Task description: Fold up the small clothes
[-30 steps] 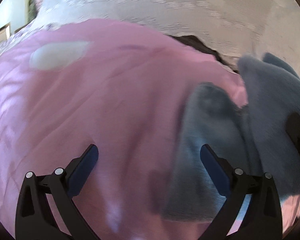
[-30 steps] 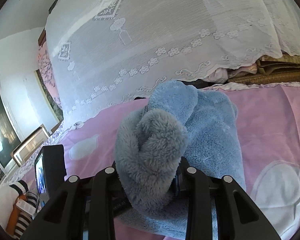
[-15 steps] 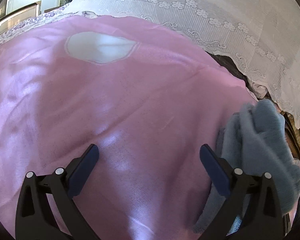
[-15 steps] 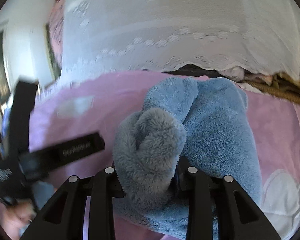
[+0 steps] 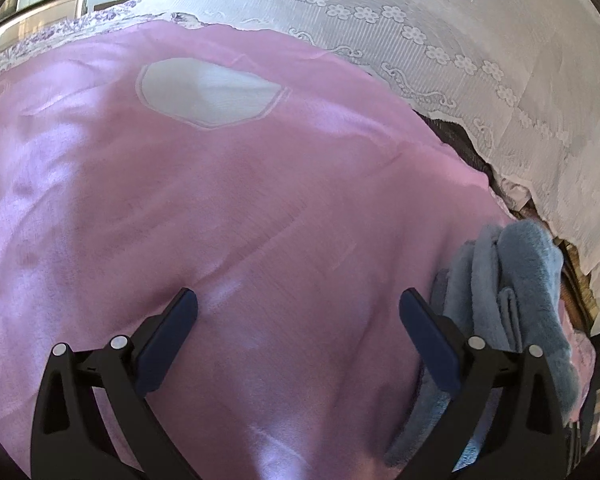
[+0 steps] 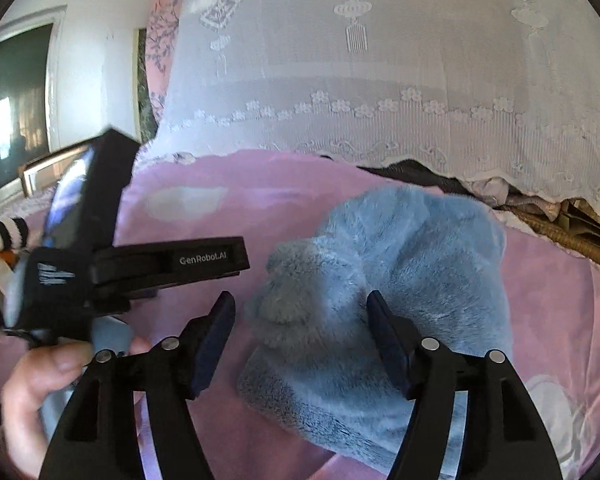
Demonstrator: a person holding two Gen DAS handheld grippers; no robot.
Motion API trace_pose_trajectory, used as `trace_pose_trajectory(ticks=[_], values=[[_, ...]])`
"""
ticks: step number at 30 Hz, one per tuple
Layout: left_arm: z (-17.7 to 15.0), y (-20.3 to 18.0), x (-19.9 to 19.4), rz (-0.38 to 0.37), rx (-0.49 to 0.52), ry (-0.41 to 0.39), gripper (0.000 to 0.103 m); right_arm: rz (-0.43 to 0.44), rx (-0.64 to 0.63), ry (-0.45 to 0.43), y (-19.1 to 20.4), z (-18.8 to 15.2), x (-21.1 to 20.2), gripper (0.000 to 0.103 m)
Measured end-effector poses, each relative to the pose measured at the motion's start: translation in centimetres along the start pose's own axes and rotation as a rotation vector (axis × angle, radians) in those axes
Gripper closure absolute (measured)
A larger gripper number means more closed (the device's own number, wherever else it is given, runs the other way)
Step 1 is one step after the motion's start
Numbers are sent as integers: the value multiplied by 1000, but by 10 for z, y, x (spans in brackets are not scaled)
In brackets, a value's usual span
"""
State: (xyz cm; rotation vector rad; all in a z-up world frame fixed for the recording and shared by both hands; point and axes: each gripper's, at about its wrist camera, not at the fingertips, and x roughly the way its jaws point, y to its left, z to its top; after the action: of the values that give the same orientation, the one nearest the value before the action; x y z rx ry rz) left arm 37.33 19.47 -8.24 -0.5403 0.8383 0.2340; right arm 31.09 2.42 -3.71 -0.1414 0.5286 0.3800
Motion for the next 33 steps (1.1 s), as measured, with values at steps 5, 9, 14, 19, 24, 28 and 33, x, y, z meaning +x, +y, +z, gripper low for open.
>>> trace_pose_trajectory(ticks=[5,9,14,19,24,28,33], values=[[5,2,-10,-31,-17,-16,4,42,17,-89,-17,19,-36,26],[5,-3,-18,-51,-7,-31,4,31,108,-164,-44,28,-56,26],[1,-19,-30,-98,48,-41,5,-133,134,-98,-69,23,-34,26],[-7,-40,-39,-142,129,-42,5,-68,115,80,-60,3,9,25],[-10,-40,-33,-141,131,-26,5,-130,-140,99,-15,-24,29,17],[-14,-43,-16,-124,152,26,5,-89,-89,102,-27,-21,25,17],[-19,-45,-9,-98,195,28,4,-21,-133,129,-36,-12,15,17]])
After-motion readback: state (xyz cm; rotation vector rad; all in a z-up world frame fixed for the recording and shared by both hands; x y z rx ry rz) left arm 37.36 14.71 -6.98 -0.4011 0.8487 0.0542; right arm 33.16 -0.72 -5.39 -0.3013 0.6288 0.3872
